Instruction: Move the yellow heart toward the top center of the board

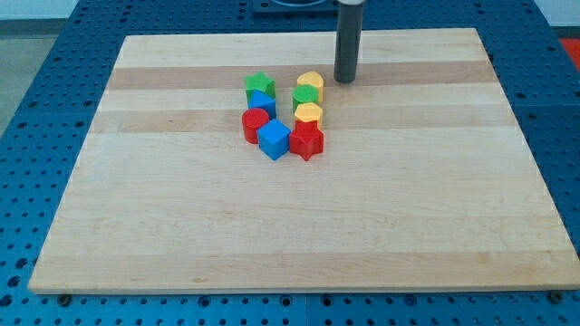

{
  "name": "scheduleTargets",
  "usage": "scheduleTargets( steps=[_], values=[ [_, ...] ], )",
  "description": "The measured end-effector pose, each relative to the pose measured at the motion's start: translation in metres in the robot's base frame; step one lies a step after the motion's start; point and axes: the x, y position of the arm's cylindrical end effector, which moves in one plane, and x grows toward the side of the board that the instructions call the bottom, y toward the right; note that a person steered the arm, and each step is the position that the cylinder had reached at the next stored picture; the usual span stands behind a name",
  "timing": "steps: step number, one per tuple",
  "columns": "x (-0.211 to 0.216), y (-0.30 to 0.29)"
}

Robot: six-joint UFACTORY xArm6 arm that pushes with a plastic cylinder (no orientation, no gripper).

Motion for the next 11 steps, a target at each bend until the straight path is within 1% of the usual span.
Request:
scheduleTargets(
  steps=[1,3,4,5,6,8,10,11],
  values=[
    [0.032,-0.003],
    [0.044,-0.069],
    [0.046,-0.081],
    [0.045,-0.062],
    [0.031,-0.047],
    [-0.013,-0.047],
    [-0.047,-0.058],
    [-0.061,-0.075]
  ],
)
